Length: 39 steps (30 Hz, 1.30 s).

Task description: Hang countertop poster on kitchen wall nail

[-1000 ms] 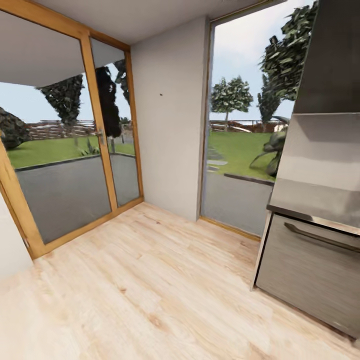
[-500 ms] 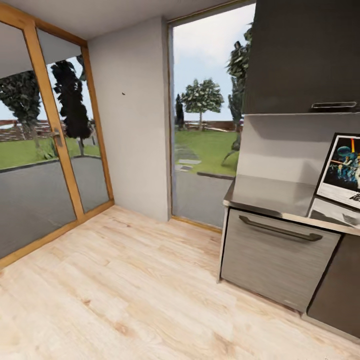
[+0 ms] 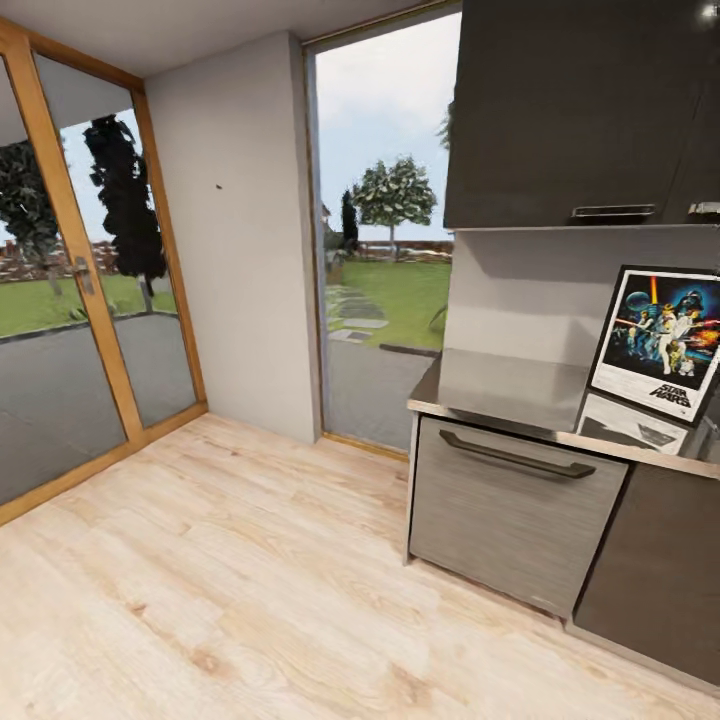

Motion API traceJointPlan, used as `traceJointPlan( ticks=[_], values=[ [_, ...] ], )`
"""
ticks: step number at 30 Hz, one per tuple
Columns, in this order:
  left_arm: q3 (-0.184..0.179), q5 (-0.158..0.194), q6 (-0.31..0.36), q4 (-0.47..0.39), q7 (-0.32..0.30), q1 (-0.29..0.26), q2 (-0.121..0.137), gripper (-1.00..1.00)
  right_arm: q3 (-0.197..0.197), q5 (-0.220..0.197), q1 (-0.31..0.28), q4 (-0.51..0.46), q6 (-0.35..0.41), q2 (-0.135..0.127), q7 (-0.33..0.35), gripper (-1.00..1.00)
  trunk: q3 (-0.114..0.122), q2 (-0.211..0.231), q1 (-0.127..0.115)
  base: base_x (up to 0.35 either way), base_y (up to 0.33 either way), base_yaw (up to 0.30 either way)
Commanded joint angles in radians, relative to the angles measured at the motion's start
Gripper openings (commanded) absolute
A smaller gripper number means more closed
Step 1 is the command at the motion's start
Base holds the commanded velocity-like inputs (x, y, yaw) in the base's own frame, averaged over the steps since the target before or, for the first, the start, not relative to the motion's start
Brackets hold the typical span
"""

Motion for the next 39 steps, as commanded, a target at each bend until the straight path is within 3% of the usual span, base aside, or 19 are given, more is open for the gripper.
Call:
traceJointPlan(
  ticks=[1,39],
  values=[
    [0.001,-0.005,-0.001,-0.002,0.000,0.000,0.000,1.00,-0.001,-0.001,-0.001,0.002,-0.003,0.000,0.000,1.00,-0.001,0.000,0.000,0.000,-0.297,-0.060],
    [0.004,-0.005,-0.001,0.000,0.001,0.000,0.000,1.00,-0.001,-0.004,-0.001,0.003,-0.003,0.000,-0.001,1.00,-0.001,0.000,0.000,0.027,-0.308,-0.280]
  ],
)
